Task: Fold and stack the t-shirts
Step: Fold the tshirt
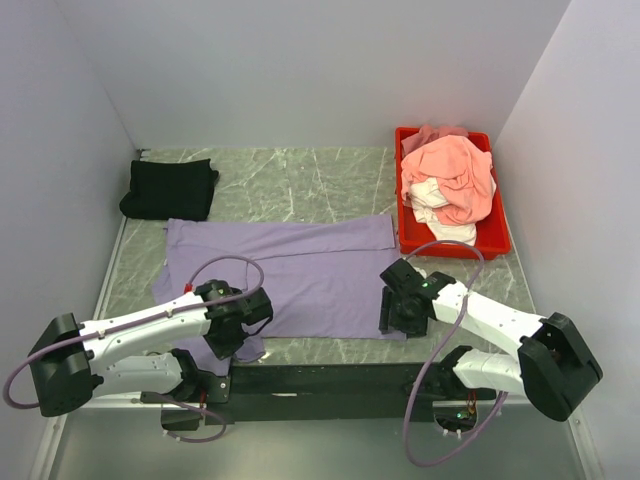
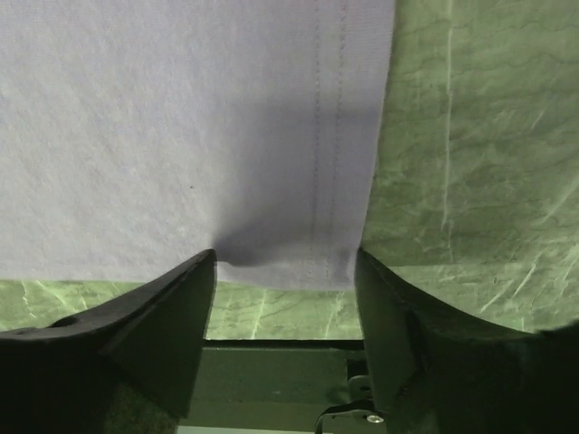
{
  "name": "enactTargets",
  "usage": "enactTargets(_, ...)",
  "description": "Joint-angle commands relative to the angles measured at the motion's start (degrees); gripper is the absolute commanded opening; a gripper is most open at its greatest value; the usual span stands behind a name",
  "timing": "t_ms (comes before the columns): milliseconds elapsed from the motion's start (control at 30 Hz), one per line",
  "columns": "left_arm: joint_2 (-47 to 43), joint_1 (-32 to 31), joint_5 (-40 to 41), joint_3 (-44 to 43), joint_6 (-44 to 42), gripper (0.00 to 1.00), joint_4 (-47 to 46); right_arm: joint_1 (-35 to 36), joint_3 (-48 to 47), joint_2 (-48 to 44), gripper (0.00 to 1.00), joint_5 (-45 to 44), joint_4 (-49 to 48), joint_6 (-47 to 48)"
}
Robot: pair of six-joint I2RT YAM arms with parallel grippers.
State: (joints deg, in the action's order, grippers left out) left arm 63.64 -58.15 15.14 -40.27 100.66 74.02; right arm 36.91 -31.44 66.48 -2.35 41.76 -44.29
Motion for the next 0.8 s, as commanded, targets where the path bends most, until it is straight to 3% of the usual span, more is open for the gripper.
enactTargets(0, -0.7, -0.1, 3.1, -2.2, 1.2, 0.01, 4.3, -1.0, 1.2, -0.1, 0.67, -0.2, -2.1, 0.2)
enactTargets(167, -1.2, 0.0, 4.4, -3.1, 1.6, 0.01, 4.6, -1.5, 1.2, 0.1, 0.54, 0.8, -2.6, 0.4)
enactTargets(567, -4.1, 1.0, 6.2, -2.4, 2.4, 0.01, 4.6, -1.5, 0.9, -3.1, 0.59, -0.2, 3.2, -0.9)
enactTargets(767, -5.3, 3.1, 8.7, -2.9, 1.6, 0.00, 4.6, -1.0, 1.4, -2.0, 0.52, 0.6, 1.7, -1.1)
